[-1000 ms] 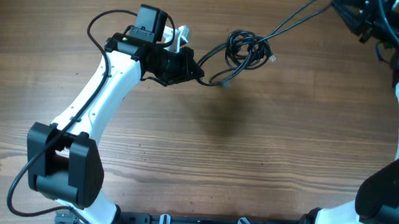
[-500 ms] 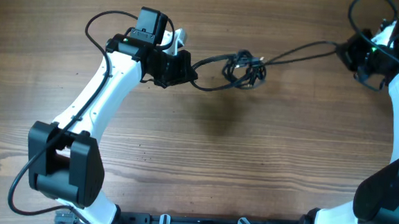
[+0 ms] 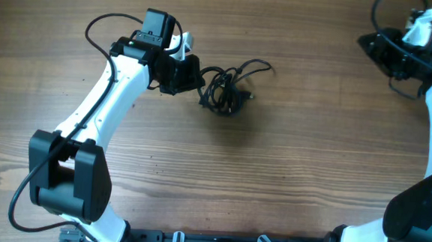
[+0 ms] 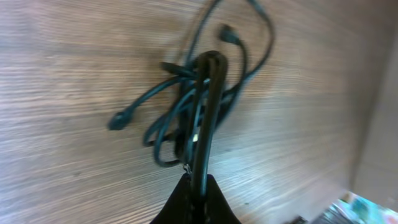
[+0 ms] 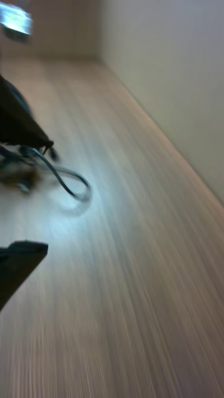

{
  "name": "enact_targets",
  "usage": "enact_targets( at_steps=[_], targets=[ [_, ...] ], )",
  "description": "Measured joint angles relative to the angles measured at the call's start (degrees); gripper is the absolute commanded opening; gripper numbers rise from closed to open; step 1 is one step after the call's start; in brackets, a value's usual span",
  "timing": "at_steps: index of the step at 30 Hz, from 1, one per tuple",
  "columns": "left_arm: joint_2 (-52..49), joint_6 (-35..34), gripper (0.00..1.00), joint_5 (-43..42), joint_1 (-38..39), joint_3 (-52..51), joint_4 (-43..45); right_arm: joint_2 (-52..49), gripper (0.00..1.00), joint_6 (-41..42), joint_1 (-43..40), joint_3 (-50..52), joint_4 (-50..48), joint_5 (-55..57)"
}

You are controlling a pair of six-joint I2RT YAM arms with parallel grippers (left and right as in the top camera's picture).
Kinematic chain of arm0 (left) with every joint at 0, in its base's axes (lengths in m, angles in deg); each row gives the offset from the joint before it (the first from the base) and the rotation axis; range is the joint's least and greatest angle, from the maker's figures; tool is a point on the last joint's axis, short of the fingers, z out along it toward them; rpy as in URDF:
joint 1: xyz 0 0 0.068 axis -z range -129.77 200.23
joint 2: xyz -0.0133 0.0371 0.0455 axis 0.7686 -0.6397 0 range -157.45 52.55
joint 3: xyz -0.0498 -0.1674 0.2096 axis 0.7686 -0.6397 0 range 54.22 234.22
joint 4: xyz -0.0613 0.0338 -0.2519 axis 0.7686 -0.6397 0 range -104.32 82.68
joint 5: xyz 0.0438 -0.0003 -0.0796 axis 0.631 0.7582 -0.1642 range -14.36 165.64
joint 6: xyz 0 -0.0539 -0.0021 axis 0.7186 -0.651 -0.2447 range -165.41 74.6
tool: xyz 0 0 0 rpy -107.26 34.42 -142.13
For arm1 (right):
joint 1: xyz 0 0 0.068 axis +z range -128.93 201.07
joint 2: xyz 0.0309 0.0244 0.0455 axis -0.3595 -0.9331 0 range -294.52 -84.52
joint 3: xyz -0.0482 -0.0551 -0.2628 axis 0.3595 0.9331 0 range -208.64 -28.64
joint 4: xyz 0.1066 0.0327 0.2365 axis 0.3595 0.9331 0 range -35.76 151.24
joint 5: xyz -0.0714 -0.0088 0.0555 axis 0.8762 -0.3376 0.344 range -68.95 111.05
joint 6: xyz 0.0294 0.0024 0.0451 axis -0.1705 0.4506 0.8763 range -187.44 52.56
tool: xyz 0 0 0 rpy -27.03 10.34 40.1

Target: Untangle cables

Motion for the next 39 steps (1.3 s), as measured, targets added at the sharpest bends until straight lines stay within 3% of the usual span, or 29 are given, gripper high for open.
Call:
enact_targets(
  at_steps=[4,6,11,14,19,24,28,39],
  targets=[
    [0.0,-3.1,0.04,-8.1,0.0,-0.3,7.3,0.0,0.55,-0.9,4.3,0.0,1.2,-3.6],
    [0.0,-7.9,0.04,-13.5,0.0,-0.5,13.9,0.0,0.55,-1.2,6.7,0.0,1.2,-4.7],
    [-0.3,-29.9,0.04,-22.7,0.0,-0.9,34.8,0.0,0.55,-1.4,11.5,0.0,1.8,-7.4],
    [-0.3,-41.6,0.04,-23.6,0.0,-0.8,41.2,0.0,0.55,-2.5,13.0,0.0,1.7,-10.0],
    [-0.4,-66.6,0.04,-23.6,0.0,-0.8,42.8,0.0,0.55,-5.4,15.8,0.0,1.6,-12.4],
    [-0.4,-83.9,0.04,-23.9,0.1,-0.8,42.8,0.0,0.55,-10.1,18.9,0.0,1.5,-12.7],
    [-0.4,-93.9,0.04,-25.0,0.0,-0.8,42.8,0.0,0.54,-13.2,21.4,0.0,0.6,-12.7],
    [-0.4,-95.5,0.04,-26.9,0.1,-0.8,42.8,0.0,0.54,-20.1,25.6,0.0,-0.6,-9.7]
  ],
)
